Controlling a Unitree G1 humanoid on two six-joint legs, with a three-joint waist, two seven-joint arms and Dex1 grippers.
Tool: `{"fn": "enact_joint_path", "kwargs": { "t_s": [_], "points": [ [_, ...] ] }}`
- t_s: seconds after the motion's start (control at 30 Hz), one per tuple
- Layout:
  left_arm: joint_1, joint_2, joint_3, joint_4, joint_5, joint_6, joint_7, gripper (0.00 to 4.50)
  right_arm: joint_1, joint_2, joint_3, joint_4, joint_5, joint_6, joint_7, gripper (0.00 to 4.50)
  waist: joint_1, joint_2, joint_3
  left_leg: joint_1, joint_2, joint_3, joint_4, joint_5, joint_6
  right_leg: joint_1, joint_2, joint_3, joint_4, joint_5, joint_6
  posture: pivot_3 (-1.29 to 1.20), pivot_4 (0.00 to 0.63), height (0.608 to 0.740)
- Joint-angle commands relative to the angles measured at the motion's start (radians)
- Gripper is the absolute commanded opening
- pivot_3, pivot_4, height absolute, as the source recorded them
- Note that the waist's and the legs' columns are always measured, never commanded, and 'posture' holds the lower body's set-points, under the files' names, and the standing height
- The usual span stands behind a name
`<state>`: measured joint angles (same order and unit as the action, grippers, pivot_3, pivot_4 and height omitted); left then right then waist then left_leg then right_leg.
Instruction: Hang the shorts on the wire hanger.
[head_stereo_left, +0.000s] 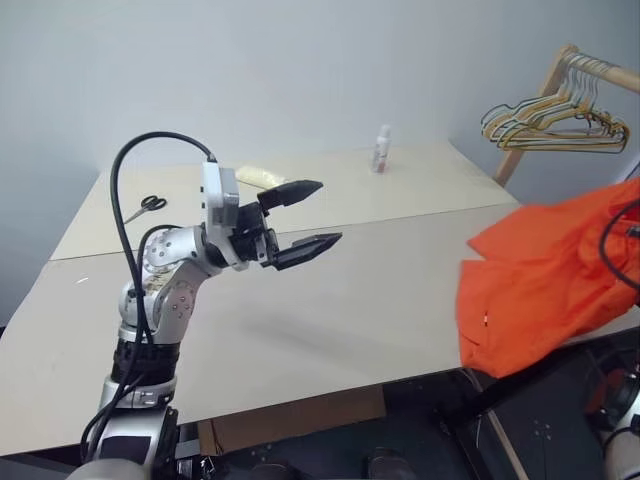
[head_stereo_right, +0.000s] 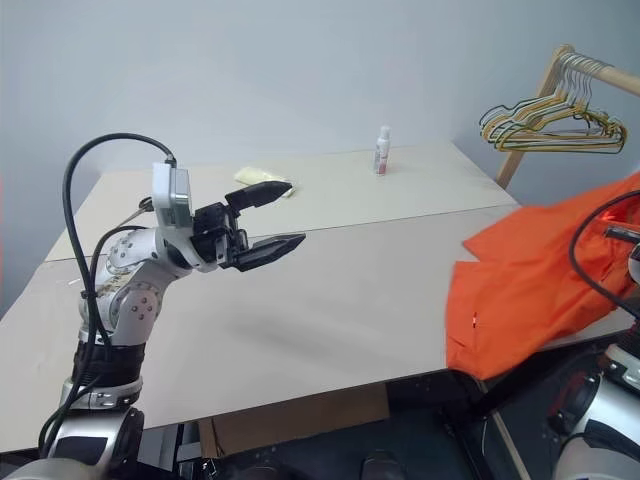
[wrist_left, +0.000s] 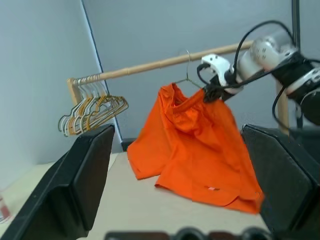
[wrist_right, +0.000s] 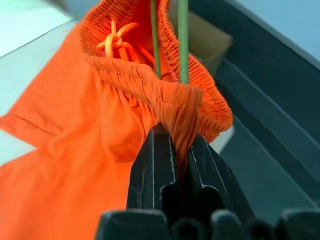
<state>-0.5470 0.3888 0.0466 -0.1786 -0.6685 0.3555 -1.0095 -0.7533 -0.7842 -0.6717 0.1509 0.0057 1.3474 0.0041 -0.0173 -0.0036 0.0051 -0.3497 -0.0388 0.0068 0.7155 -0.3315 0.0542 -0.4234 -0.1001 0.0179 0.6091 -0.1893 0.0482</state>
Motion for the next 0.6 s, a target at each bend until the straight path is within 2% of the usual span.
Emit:
{"fn": "enact_joint_path", "kwargs": {
  "t_s": [0.03, 0.27, 0.6],
  "points": [
    [-0.002, -0.013, 0.005, -0.05, -0.018, 0.006, 0.036, 4.42, -0.102, -0.013, -0.076, 0.087, -0.015, -0.152, -0.111, 0.0, -0.002, 0.001, 0.0, 0.0, 0.0, 0.0, 0.0, 0.0, 0.0, 0.0, 0.0, 0.0, 0.0, 0.0, 0.0, -0.05, 0.0, 0.74],
    [0.004, -0.028, 0.002, -0.06, -0.039, -0.004, 0.034, 4.42, -0.201, -0.075, -0.097, 0.361, -0.014, -0.377, -0.262, 0.0, -0.003, 0.002, 0.0, 0.003, 0.0, 0.002, -0.001, 0.0, 0.001, 0.002, 0.001, 0.002, -0.001, 0.0, 0.0, -0.04, 0.0, 0.74],
    [0.016, -0.029, -0.003, -0.059, -0.04, -0.024, 0.028, 4.42, -0.274, -0.181, -0.116, 0.668, 0.052, -0.553, -0.399, 0.0, -0.011, 0.004, 0.0, 0.003, 0.001, 0.008, -0.004, -0.002, 0.003, 0.005, 0.004, 0.009, -0.006, 0.0, 0.0, -0.03, 0.0, 0.74]
  ]
}}
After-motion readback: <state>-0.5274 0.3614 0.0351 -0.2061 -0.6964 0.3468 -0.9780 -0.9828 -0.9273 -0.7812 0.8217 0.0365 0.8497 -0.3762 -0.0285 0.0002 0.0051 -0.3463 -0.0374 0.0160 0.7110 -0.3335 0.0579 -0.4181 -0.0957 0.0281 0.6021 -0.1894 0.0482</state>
